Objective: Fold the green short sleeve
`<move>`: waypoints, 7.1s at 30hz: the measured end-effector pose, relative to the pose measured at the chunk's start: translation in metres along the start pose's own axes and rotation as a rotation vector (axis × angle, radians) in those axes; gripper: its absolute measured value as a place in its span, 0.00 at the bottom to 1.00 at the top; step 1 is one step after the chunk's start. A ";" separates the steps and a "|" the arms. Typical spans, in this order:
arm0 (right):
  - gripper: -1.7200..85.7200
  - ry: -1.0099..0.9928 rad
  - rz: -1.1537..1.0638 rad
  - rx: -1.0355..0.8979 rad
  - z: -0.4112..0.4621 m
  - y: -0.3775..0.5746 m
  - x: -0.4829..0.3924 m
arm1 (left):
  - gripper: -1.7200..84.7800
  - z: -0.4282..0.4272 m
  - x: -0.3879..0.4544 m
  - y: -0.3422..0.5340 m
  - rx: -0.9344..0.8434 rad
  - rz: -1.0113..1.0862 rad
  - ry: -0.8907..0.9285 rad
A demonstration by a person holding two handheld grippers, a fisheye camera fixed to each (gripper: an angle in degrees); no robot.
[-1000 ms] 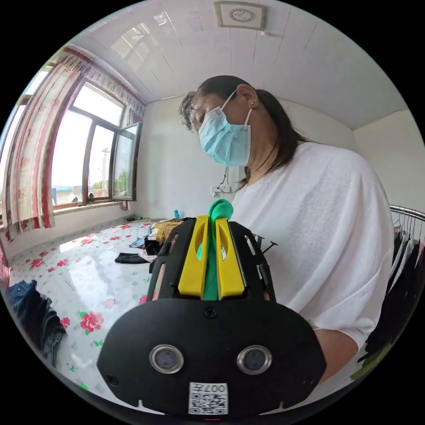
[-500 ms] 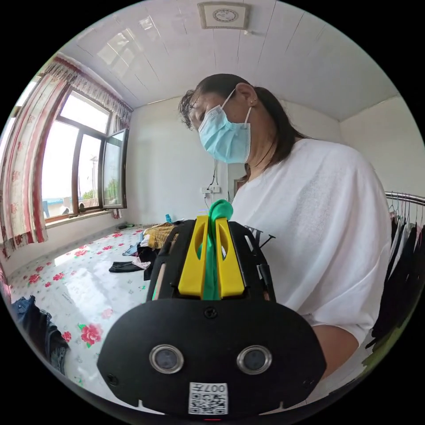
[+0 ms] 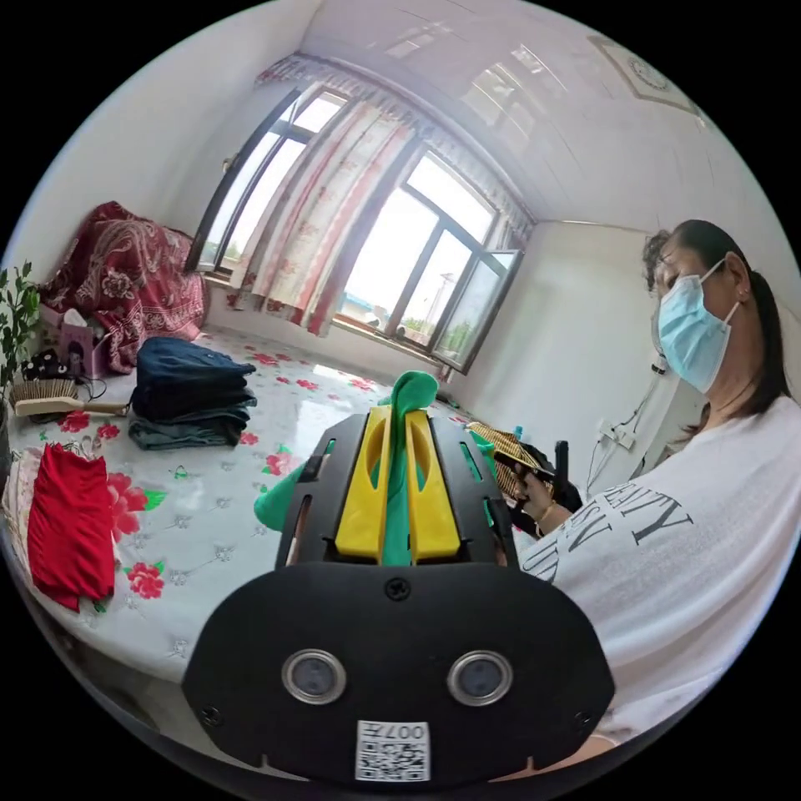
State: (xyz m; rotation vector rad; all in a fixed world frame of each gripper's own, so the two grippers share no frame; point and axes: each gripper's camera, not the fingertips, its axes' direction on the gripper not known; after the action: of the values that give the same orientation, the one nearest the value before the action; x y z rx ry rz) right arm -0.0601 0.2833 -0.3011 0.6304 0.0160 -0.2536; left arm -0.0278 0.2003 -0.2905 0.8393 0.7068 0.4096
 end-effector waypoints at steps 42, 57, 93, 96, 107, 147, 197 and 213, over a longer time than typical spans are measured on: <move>0.11 0.235 0.188 -0.935 0.179 0.184 0.131 | 0.04 0.313 -0.038 0.196 -1.108 0.052 -0.480; 0.09 -0.149 0.310 -0.565 0.225 -0.007 0.173 | 0.08 0.348 -0.108 0.107 -0.846 -0.398 -0.402; 0.02 0.005 0.172 -0.425 0.011 -0.002 0.184 | 0.01 0.129 -0.036 0.099 -0.612 -0.447 -0.010; 0.02 0.057 0.212 -0.687 0.026 0.036 0.201 | 0.01 0.112 -0.057 0.126 -0.626 -0.612 -0.093; 0.02 0.024 0.274 -0.834 0.156 0.106 0.234 | 0.08 0.187 -0.077 0.176 -0.711 -0.717 -0.304; 0.02 -0.021 0.607 -0.809 0.160 0.096 0.329 | 0.01 0.216 -0.217 0.169 -0.665 -0.814 0.254; 0.02 -0.154 0.423 -0.971 0.112 0.177 0.181 | 0.01 0.095 -0.114 0.232 -0.628 -0.913 0.119; 0.06 -0.119 0.516 -0.659 0.264 0.050 0.245 | 0.14 0.246 -0.189 0.101 -0.399 -0.788 -0.133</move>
State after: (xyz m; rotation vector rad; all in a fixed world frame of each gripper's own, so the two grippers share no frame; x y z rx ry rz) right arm 0.1728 0.1113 -0.0809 -0.0494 -0.1704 0.2157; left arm 0.0076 0.0207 -0.0208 0.1682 0.7412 -0.2142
